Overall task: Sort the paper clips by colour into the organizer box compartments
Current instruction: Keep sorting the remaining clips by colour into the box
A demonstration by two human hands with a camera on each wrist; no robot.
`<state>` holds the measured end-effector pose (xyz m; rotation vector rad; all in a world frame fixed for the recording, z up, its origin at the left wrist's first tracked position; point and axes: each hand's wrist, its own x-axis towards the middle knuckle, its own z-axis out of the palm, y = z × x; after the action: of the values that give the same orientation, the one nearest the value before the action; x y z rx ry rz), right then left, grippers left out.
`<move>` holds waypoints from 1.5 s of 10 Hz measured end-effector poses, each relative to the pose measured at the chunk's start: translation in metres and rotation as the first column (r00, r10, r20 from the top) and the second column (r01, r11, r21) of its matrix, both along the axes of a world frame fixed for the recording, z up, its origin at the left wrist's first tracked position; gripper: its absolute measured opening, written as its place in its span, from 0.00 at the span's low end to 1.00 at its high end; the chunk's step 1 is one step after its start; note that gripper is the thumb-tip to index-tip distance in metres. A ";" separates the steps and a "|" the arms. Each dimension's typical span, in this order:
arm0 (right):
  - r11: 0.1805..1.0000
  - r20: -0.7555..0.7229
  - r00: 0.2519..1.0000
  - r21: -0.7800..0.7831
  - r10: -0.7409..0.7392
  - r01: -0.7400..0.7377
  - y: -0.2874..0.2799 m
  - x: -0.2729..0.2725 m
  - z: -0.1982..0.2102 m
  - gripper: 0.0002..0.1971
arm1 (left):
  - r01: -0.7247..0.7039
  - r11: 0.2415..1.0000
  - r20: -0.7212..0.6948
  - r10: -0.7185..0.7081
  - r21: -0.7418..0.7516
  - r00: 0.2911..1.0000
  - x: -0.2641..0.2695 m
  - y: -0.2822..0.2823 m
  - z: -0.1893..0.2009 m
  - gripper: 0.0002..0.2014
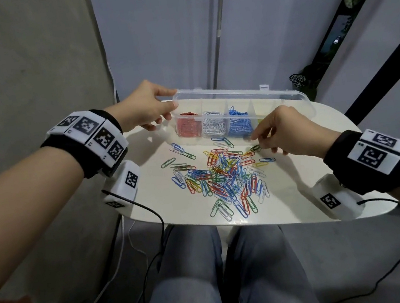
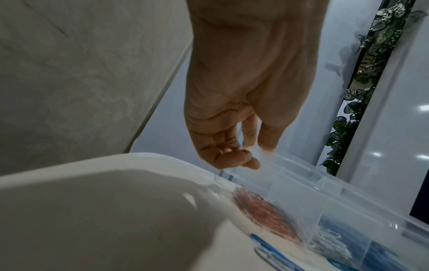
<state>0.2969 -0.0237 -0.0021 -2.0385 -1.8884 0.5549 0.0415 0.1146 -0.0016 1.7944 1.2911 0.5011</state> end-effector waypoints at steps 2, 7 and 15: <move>0.994 0.249 0.962 -0.034 0.107 -0.102 0.005 -0.002 -0.008 0.14 | 0.001 1.000 -0.004 -0.001 0.004 1.000 0.000 0.000 0.000 0.24; 0.986 0.207 0.972 0.106 0.107 -0.131 -0.010 0.003 0.016 0.06 | 0.002 1.000 0.031 -0.002 -0.009 1.000 0.000 -0.002 -0.001 0.23; 0.836 0.493 0.720 -0.028 0.489 -0.548 0.014 -0.026 -0.013 0.21 | 0.005 1.000 -0.024 -0.005 0.014 1.000 0.000 -0.002 0.003 0.24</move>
<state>0.2713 -0.0100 -0.0153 -1.6444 -2.7542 0.0205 0.0416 0.1124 0.0009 1.8197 1.3024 0.4877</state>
